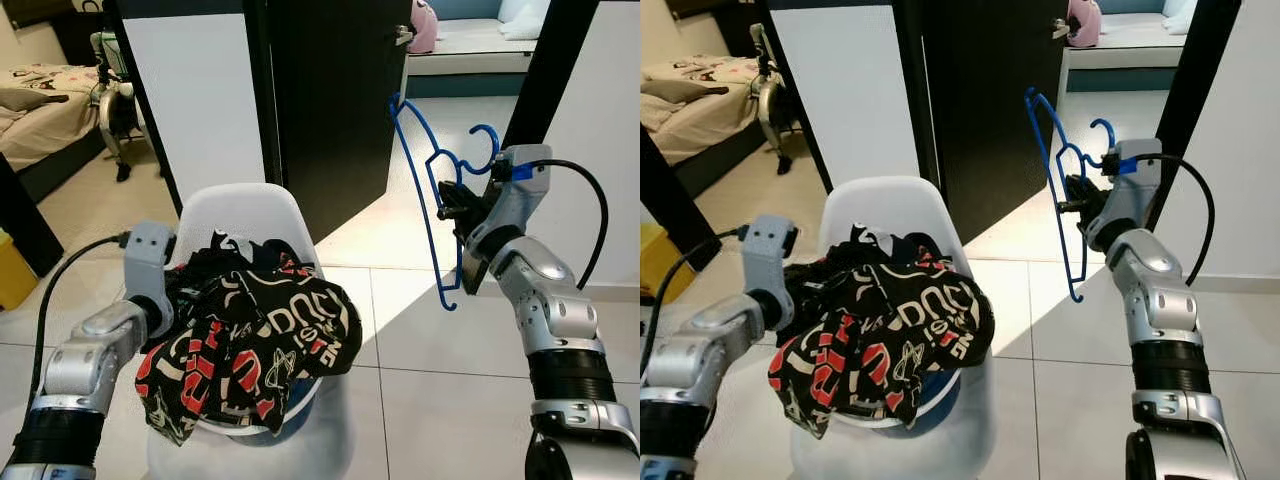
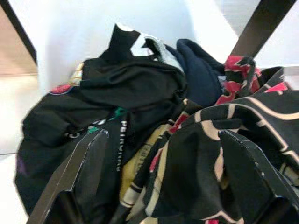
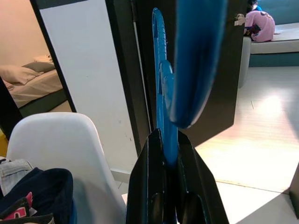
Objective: Hang hanger
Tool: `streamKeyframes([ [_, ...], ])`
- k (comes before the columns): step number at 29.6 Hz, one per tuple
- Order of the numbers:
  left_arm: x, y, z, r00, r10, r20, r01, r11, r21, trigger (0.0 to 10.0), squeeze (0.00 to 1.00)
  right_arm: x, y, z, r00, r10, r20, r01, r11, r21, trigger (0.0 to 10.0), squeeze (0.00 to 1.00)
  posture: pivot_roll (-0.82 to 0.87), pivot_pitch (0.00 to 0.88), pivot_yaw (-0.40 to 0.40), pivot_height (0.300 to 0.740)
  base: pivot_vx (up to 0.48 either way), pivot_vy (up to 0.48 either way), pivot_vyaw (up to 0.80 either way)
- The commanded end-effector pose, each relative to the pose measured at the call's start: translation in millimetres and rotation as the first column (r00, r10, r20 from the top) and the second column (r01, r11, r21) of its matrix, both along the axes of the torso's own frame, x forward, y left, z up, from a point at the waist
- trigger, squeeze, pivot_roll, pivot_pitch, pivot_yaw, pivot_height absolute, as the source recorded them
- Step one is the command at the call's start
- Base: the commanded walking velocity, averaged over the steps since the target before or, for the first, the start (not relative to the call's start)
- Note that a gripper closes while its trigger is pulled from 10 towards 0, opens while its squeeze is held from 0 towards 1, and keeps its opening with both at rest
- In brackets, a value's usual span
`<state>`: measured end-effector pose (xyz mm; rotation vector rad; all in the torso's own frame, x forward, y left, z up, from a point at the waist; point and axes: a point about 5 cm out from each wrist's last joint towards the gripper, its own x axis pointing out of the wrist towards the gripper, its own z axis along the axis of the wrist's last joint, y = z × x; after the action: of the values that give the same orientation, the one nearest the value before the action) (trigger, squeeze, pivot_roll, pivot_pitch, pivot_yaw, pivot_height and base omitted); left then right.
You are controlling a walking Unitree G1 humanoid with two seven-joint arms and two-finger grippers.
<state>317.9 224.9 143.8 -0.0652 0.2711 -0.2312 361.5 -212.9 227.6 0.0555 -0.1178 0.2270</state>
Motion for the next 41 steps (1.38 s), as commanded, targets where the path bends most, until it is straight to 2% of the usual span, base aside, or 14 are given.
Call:
streamKeyframes([
  [1, -3.9, -3.3, -12, 0.998, -0.03, -0.053, 0.027, 0.998, -0.064, 10.0, 0.0, 0.7, 2.6, 3, 1.0, 0.009, 0.004, -0.009, 1.0, -0.01, 10.0, 0.0, -0.05, 0.0, 0.027, 0.74, 0.0, 0.0, 0.0],
  [2, -4.9, -8.3, -14, 0.996, -0.065, -0.064, 0.059, 0.993, -0.1, 10.0, 0.0, 0.8, 2.7, 3, 1.0, 0.008, 0.004, -0.008, 1.0, -0.01, 10.0, 0.0, -0.05, 0.0, 0.027, 0.74, 0.0, 0.0, 0.0],
  [3, -6.2, -14.1, -18, 0.992, -0.104, -0.077, 0.093, 0.987, -0.131, 8.8, 0.0, 0.9, 2.6, 3, 1.0, 0.008, 0.005, -0.008, 1.0, -0.01, 10.0, 0.0, -0.05, 0.0, 0.028, 0.74, 0.0, 0.0, 0.0],
  [5, -7.0, -17.7, -20, 0.988, -0.127, -0.085, 0.113, 0.982, -0.149, 8.8, 0.0, 0.9, 2.5, 3, 1.0, 0.008, 0.005, -0.008, 1.0, -0.01, 10.0, 0.0, -0.05, 0.0, 0.028, 0.74, 0.0, 0.0, 0.0],
  [6, -6.8, -20.1, -23, 0.986, -0.138, -0.095, 0.123, 0.981, -0.149, 4.5, 0.0, 0.8, 2.3, 4, 1.0, 0.008, 0.006, -0.007, 1.0, -0.01, 10.0, 0.0, -0.05, 0.0, 0.029, 0.74, 0.0, 0.0, 0.0],
  [7, -6.8, -20.1, -23, 0.986, -0.138, -0.095, 0.123, 0.981, -0.149, 4.5, 0.0, 0.8, 2.3, 4, 1.0, 0.008, 0.006, -0.007, 1.0, -0.01, 10.0, 0.0, -0.05, 0.0, 0.029, 0.74, 0.0, 0.0, 0.0],
  [8, -6.7, -21.1, -26, 0.984, -0.141, -0.109, 0.124, 0.981, -0.148, 0.0, 0.0, 0.5, 1.7, 4, 1.0, 0.006, 0.006, -0.006, 1.0, -0.01, 10.0, 0.0, -0.06, 0.0, 0.031, 0.74, 0.0, 0.0, 0.0],
  [17, -5.9, -13.5, -30, 0.984, -0.119, -0.13, 0.101, 0.985, -0.138, 0.0, 0.0, -0.6, -2.2, 5, 1.0, -0.004, 0.007, 0.004, 1.0, -0.012, 10.0, 0.0, -0.06, 0.0, 0.031, 0.74, 0.0, 0.0, 0.0],
  [22, -0.1, -5.7, -14, 0.996, -0.078, -0.046, 0.072, 0.991, -0.112, 0.0, 0.0, -0.5, -1.3, 4, 1.0, -0.003, 0.006, 0.003, 1.0, -0.011, 10.0, 0.0, -0.06, 0.0, 0.028, 0.74, 0.0, 0.0, 0.0],
  [24, 5.5, -1.7, 4, 0.998, -0.043, 0.044, 0.046, 0.995, -0.09, 0.0, 0.0, -0.3, -0.6, 4, 1.0, -0.001, 0.006, 0.001, 1.0, -0.012, 10.0, 0.0, -0.06, 0.0, 0.027, 0.74, 0.0, 0.0, 0.0],
  [27, 14.7, 3.7, 58, 0.959, 0.039, 0.28, -0.014, 0.996, -0.088, 0.0, 0.0, -0.1, 0.4, 5, 1.0, 0.002, 0.006, -0.002, 1.0, -0.011, 10.0, 0.0, -0.06, 0.0, 0.026, 0.74, 0.0, 0.0, 0.0],
  [28, 14.7, 3.7, 58, 0.959, 0.039, 0.28, -0.014, 0.996, -0.088, 0.0, 0.0, -0.1, 0.4, 5, 1.0, 0.002, 0.006, -0.002, 1.0, -0.011, 10.0, 0.0, -0.06, 0.0, 0.026, 0.74, 0.0, 0.0, 0.0],
  [29, 16.5, 4.0, 86, 0.92, 0.059, 0.388, -0.023, 0.995, -0.098, 0.0, 0.0, 0.0, 0.7, 5, 1.0, 0.003, 0.006, -0.003, 1.0, -0.01, 10.0, 0.0, -0.06, 0.0, 0.026, 0.74, 0.0, 0.0, 0.0],
  [41, 16.7, 2.7, 117, 0.879, 0.068, 0.472, -0.041, 0.997, -0.067, 0.0, 0.0, -0.5, 0.4, 4, 1.0, -0.002, 0.007, 0.002, 1.0, -0.005, 10.0, 0.0, -0.06, 0.0, 0.033, 0.74, 0.0, 0.0, 0.0],
])
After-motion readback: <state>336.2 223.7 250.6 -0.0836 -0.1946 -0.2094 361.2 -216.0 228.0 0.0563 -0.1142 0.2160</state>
